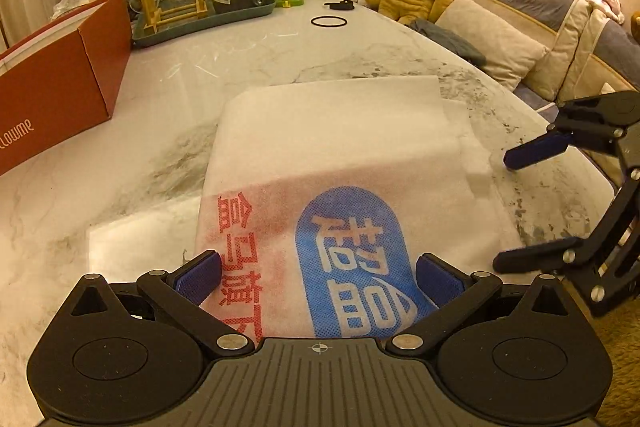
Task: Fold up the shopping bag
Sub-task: 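Smooth the top of the folded bag with the right gripper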
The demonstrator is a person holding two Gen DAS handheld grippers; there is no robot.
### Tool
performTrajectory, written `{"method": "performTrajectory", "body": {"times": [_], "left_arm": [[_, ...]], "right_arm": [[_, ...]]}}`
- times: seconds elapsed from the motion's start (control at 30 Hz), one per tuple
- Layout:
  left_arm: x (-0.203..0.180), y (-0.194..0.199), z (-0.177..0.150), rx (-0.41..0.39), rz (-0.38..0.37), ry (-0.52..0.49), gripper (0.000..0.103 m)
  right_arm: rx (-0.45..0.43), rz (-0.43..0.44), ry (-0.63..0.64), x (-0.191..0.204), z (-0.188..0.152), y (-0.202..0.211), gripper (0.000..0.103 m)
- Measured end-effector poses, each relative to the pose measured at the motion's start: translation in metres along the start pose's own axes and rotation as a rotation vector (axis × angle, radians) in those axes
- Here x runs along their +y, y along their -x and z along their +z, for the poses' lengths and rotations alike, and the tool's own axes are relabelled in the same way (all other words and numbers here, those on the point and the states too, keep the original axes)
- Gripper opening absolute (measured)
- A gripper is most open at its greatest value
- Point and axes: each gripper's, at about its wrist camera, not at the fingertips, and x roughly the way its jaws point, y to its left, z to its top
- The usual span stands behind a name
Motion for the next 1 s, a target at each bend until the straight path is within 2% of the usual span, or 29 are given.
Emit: {"method": "performTrajectory", "body": {"times": [0.07, 0.13, 0.3, 0.37, 0.43, 0.5, 0.6, 0.73, 0.87, 1.0], "left_arm": [[0.001, 0.0, 0.0, 0.0, 0.001, 0.0, 0.103], [0.004, -0.001, 0.002, 0.011, 0.009, 0.012, 0.103], [0.017, -0.004, 0.007, 0.026, 0.051, 0.086, 0.103], [0.018, -0.006, 0.006, 0.025, 0.057, 0.089, 0.103], [0.016, -0.007, 0.004, 0.025, 0.065, 0.086, 0.103], [0.015, -0.007, 0.004, 0.024, 0.072, 0.095, 0.103], [0.014, -0.007, 0.006, 0.027, 0.052, 0.101, 0.103], [0.01, -0.008, 0.008, 0.027, 0.027, 0.083, 0.103], [0.012, -0.008, 0.011, 0.03, 0.012, 0.088, 0.103], [0.029, 0.001, 0.01, 0.005, 0.049, 0.164, 0.103]], "right_arm": [[-0.02, -0.022, -0.04, -0.003, -0.002, -0.004, 0.103], [-0.04, -0.041, -0.079, -0.006, 0.0, -0.009, 0.103], [-0.109, -0.096, 0.038, 0.002, 0.022, -0.027, 0.103], [-0.118, -0.067, -0.001, -0.006, 0.033, -0.039, 0.103], [-0.115, -0.029, -0.022, -0.015, 0.045, -0.05, 0.103], [-0.12, -0.007, 0.015, -0.019, 0.053, -0.056, 0.103], [-0.117, 0.008, 0.024, -0.028, 0.065, -0.066, 0.103], [-0.131, 0.005, 0.075, -0.03, 0.074, -0.073, 0.103], [-0.096, -0.018, 0.065, -0.028, 0.088, -0.08, 0.103], [-0.083, -0.041, 0.08, -0.024, 0.087, -0.077, 0.103]]}}
